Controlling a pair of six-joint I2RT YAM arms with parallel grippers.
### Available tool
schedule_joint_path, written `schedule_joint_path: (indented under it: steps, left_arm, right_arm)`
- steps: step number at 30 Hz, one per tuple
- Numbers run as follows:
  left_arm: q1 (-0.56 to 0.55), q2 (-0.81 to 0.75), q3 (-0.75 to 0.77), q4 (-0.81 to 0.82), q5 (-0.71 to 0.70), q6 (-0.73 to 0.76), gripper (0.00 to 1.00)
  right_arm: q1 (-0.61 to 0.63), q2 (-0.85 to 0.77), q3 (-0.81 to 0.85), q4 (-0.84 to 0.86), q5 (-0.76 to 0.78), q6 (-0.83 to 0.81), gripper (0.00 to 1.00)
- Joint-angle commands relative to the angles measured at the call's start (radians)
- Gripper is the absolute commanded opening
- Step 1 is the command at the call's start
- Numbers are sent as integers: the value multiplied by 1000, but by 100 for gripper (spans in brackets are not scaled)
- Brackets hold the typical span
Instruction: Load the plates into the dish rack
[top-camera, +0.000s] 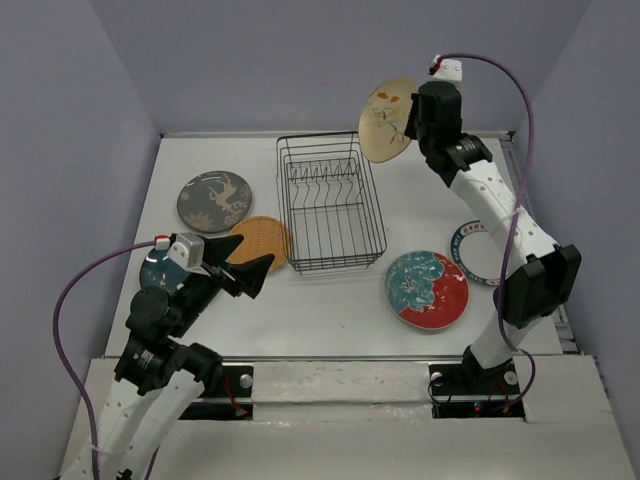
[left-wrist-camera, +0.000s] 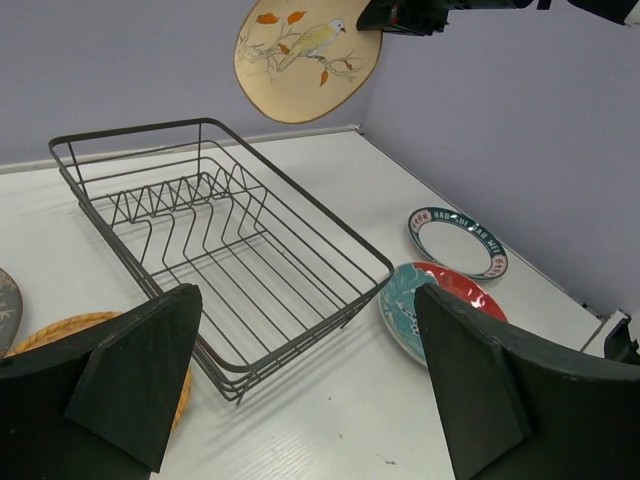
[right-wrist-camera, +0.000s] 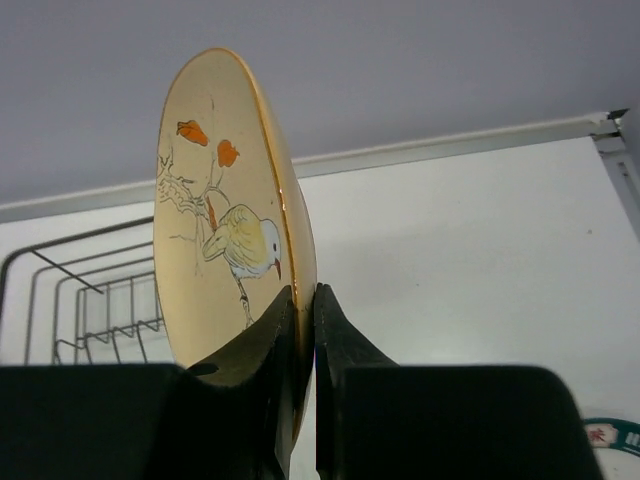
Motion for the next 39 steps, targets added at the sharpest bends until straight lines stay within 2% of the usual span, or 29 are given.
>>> schedule_joint_path:
  steps: [1,5,13,27,39]
  left_arm:
    - [-3,-11,27,23,-15,8,99]
    - [-9,-13,29,23,-29,8,99]
    - [-17,-16,29,23,-37,11,99]
    - [-18,-14,32,0,-44,14,99]
    - [-17,3,32,-8,-46,11,99]
  right_arm:
    - [114,48,173,75,335,-142,7]
    - [185,165,279,77,467,-273,7]
    - [251,287,351,91,527,-355,7]
    - [329,387,291,98,581,-409,7]
    - [360,390,224,109,569,-406,7]
